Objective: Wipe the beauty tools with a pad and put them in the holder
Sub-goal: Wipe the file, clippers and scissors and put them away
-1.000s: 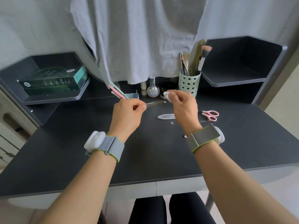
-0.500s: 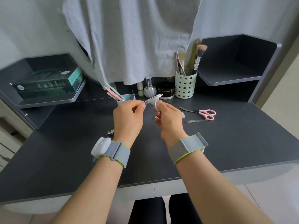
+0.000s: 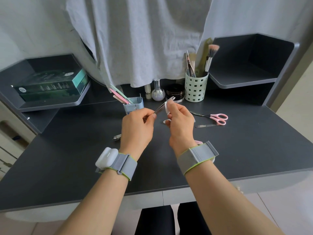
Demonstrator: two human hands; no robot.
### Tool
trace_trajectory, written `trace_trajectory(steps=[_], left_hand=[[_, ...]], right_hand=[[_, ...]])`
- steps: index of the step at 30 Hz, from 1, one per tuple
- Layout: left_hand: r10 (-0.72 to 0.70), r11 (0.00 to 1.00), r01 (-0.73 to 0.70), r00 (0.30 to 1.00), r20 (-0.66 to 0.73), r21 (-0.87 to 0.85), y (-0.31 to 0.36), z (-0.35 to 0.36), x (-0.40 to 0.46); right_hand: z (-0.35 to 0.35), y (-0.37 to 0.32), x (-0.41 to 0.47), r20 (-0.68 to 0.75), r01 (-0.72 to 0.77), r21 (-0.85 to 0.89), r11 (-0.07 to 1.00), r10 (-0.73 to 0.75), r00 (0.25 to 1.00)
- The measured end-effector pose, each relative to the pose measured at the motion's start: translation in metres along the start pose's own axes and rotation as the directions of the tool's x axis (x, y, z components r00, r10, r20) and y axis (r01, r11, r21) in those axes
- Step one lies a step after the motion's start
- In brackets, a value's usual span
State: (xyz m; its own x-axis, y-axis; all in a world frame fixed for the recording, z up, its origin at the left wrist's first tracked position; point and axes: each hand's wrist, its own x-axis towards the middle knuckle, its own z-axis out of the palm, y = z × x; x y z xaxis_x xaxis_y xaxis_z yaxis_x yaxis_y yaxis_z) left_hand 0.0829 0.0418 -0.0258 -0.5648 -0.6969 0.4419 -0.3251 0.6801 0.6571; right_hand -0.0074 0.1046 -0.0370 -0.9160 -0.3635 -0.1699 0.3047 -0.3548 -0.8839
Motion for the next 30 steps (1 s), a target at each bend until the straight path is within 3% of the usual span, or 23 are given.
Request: trace_trajectory(steps=[17,23,30], left_hand=[[0.032,0.999,-0.036,0.991,0.131,0.03,0.004,-0.005,-0.006],[0.014,1.0,-0.016,0.99,0.139,0.015,0.006,-0.005,-0.005],[-0.046,0.998,0.049,0.994,0.1,-0.031,-0.004,-0.002,-0.009]], right_hand=[[-0.009,0.002,0.015,-0.049,0.151,-0.158,0.976,-0.16,0.986],[-0.009,-0.001,0.019,-0.052,0.118,-0.138,0.983,-0.126,0.991],[-0.018,-0.006,0.025,-0.084,0.0,0.01,1.0,0.001,0.996]])
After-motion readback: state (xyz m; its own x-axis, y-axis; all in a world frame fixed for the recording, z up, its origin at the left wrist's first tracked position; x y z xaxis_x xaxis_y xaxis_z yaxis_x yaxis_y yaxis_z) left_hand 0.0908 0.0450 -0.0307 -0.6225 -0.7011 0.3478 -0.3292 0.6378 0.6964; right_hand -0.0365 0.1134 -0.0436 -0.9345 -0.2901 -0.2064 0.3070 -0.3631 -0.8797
